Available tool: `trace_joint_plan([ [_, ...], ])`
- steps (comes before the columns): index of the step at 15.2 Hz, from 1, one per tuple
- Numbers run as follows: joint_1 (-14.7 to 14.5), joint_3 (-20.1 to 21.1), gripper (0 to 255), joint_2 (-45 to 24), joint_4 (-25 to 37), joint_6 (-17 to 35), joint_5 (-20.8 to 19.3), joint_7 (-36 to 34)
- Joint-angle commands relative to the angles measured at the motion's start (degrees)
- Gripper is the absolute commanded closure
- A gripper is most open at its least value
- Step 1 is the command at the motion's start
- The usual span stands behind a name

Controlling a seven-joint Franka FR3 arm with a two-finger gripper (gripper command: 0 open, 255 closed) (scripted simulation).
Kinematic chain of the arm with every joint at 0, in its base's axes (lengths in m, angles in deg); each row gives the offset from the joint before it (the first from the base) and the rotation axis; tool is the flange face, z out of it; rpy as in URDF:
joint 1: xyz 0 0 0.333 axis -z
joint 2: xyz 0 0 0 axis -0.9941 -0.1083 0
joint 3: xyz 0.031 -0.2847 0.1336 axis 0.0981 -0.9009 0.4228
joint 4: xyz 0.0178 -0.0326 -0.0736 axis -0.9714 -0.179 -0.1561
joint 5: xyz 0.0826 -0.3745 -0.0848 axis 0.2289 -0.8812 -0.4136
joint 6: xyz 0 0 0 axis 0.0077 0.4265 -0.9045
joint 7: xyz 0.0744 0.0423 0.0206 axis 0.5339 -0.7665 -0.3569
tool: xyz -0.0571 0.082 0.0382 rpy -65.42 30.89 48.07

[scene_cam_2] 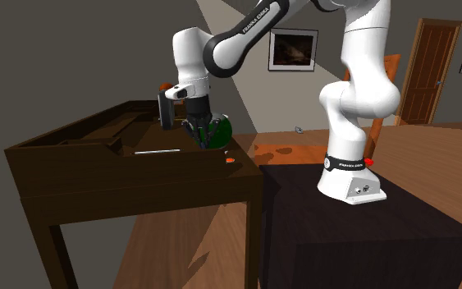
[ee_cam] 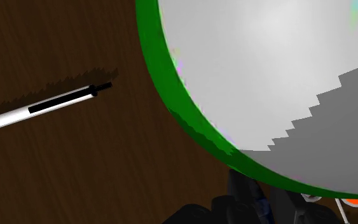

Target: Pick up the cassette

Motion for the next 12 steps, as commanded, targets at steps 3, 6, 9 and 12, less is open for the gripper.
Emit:
trace_joint_plan([
  [3,0.01,0.0,255,-0.02,-0.01,-0.01,0.0,0.01],
  [6,-0.07,0.06,255,0.98,0.49,-1.51,-0.14,-0.09],
  [9,-0.12,0.12,255,2.27,1.53,-3.82,-0.3,-0.08],
  [12,-0.17,0.18,255,3.46,2.68,-6.13,-0.44,-0.06],
])
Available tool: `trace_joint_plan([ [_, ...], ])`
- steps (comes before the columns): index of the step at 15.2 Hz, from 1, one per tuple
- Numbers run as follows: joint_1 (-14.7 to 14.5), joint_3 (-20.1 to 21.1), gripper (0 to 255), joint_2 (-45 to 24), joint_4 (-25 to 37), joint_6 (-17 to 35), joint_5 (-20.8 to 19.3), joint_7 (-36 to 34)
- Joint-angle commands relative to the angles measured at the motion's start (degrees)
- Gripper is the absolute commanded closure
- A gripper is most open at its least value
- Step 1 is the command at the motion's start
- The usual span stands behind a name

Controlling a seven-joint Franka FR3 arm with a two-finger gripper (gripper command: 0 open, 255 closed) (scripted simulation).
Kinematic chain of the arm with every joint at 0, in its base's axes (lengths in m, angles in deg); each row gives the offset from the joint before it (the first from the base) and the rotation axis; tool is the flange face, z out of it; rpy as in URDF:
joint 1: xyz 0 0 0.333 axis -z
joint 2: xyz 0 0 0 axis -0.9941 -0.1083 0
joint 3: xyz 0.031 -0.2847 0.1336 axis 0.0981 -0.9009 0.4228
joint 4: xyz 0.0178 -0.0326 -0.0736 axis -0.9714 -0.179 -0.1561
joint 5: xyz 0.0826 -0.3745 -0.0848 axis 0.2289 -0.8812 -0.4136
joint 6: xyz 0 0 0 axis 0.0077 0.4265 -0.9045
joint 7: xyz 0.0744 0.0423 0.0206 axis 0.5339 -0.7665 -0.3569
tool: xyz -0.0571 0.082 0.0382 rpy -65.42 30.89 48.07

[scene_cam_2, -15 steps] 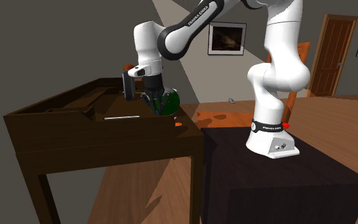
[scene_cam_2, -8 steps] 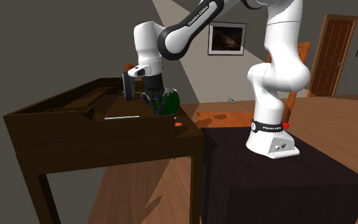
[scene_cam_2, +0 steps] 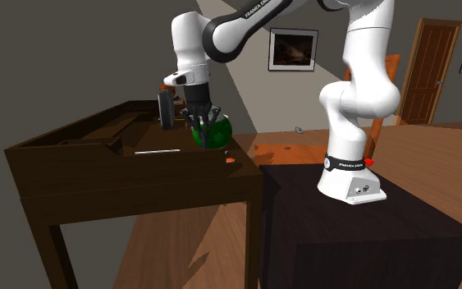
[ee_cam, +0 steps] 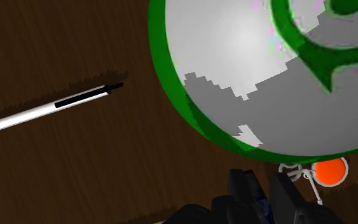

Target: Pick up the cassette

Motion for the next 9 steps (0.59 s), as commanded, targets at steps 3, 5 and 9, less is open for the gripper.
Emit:
trace_joint_plan([
  [3,-0.08,0.12,255,1.53,1.55,-3.08,-0.17,0.0],
  [5,-0.1,0.17,255,2.18,2.44,-4.62,-0.23,0.04],
  [9,-0.13,0.23,255,2.84,3.45,-6.27,-0.28,0.09],
])
